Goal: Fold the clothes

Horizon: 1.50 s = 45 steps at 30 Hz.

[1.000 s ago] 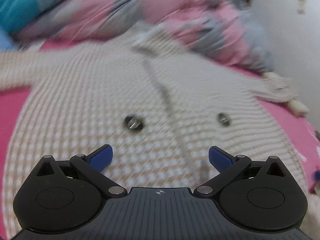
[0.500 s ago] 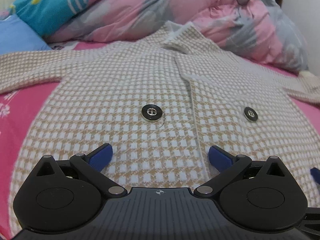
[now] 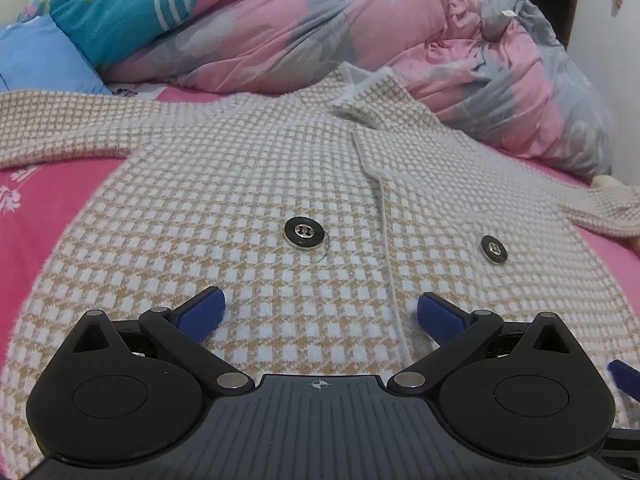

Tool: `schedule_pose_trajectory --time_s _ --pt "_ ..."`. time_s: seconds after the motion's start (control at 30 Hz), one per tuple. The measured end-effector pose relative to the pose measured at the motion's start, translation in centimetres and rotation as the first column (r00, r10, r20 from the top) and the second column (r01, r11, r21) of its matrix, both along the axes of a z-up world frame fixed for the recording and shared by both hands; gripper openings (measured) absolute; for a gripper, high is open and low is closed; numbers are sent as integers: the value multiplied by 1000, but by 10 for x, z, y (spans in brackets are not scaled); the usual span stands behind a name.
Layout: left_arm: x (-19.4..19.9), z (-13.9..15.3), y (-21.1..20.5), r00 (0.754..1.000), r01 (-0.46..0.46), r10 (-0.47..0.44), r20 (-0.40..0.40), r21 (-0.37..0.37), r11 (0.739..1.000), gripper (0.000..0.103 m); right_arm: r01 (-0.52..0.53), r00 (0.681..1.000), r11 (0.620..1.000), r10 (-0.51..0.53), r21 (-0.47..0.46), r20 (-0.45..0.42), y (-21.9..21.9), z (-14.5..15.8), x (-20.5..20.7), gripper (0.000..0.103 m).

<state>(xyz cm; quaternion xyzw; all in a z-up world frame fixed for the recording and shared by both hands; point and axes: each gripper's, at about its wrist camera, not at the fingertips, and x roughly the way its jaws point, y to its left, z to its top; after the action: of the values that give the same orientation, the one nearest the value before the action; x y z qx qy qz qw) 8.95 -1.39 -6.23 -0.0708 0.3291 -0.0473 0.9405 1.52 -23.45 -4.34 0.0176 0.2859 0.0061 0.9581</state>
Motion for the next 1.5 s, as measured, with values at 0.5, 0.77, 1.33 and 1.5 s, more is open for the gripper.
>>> schedule_pose_trajectory --time_s 0.5,0.77,1.33,1.5 --pt "2 -4 -3 1000 26 -26 -14 46 999 103 -23 998 1000 23 10 -65 -4 5 7 103" --pt "3 -2 -7 999 17 -15 -30 64 998 103 -34 997 999 35 17 -67 -6 6 7 103" --pt "9 9 3 998 39 -38 -52 22 999 103 -53 998 999 53 2 -17 -6 2 -2 103" --pt "8 34 7 992 67 -66 105 -10 998 103 -68 998 997 69 20 -3 -11 5 0 103"
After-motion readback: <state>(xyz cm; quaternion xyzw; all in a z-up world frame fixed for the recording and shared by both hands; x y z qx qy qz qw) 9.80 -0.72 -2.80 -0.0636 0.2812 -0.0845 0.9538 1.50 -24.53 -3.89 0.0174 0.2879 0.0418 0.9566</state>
